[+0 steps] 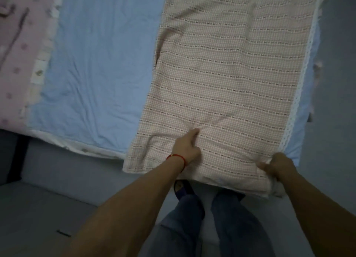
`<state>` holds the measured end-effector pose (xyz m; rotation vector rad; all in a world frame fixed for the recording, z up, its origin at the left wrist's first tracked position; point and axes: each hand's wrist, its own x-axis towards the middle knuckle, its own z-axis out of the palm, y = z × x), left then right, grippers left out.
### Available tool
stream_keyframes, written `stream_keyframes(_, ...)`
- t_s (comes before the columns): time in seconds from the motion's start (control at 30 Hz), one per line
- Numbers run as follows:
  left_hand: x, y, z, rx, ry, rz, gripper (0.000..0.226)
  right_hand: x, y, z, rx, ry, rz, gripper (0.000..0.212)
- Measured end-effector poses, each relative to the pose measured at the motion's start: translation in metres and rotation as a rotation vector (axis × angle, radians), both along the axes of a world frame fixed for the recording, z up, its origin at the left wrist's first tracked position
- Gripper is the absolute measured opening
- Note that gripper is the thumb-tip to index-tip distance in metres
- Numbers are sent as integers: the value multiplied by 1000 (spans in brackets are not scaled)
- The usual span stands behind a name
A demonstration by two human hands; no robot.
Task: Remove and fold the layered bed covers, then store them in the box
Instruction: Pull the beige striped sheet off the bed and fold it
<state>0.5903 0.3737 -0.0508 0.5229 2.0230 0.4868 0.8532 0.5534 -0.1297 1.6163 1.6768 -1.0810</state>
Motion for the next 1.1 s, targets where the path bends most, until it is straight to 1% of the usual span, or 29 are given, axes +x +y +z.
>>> stream_keyframes(0.03, -3, -25, 6, 58, 137, 49, 45, 0, -5, 9, 5, 3, -17, 84)
stream_keyframes(0.07, -8, -45, 8, 69, 323, 73, 29, 2, -9, 17, 32, 15, -55, 81)
stream_keyframes(0.1, -15, -67, 12, 18, 536, 63, 18, 6, -19, 27, 81, 39, -105, 75)
stream_keyframes(0.13, -24, -88, 14, -68, 705, 70, 19, 13, -34, 36, 147, 86, -168, 69)
stream_keyframes(0.17, -37, -114, 13, -179, 775, 113, 29, 21, -52, 47, 210, 142, -250, 64)
stream_keyframes(0.2, -52, -135, 10, -293, 752, 171, 43, 29, -69, 53, 252, 197, -337, 61)
stream_keyframes(0.23, -67, -155, 8, -376, 673, 220, 56, 34, -85, 58, 261, 230, -407, 58)
stream_keyframes(0.27, -80, -172, 2, -407, 569, 224, 61, 39, -99, 60, 265, 258, -443, 56)
stream_keyframes(0.3, -89, -185, -1, -384, 457, 195, 53, 42, -112, 61, 259, 276, -470, 53)
stream_keyframes(0.33, -94, -189, -1, -341, 388, 157, 38, 44, -122, 62, 256, 296, -487, 52)
stream_keyframes(0.37, -98, -191, -1, -284, 368, 133, 30, 43, -129, 62, 254, 323, -514, 53)
stream_keyframes(0.4, -99, -192, 1, -228, 371, 125, 32, 42, -135, 70, 255, 352, -527, 54)
stream_keyframes(0.47, -95, -198, 20, -79, 379, 162, 35, 39, -141, 93, 271, 382, -534, 45)
stream_keyframes(0.53, -84, -219, 48, 61, 424, 217, 33, 43, -144, 122, 322, 393, -545, 38)
stream_keyframes(0.57, -77, -233, 63, 97, 444, 231, 30, 49, -145, 136, 327, 407, -536, 37)
stream_keyframes(0.63, -68, -251, 83, 102, 413, 166, 20, 62, -139, 154, 301, 402, -490, 44)
stream_keyframes(0.7, -67, -252, 95, 31, 357, 68, 18, 71, -127, 160, 267, 340, -445, 54)
stream_keyframes(0.77, -72, -243, 102, 26, 355, 51, 21, 68, -114, 170, 280, 296, -399, 48)
stream_keyframes(0.87, -72, -236, 119, 44, 317, 30, 23, 65, -108, 183, 350, 304, -361, 38)
stream_keyframes(1.0, -66, -232, 131, 8, 332, -180, 26, 70, -119, 185, 369, 301, -365, 36)
stream_keyframes(1.1, -66, -232, 137, 67, 299, -262, 35, 69, -120, 187, 385, 318, -348, 38)
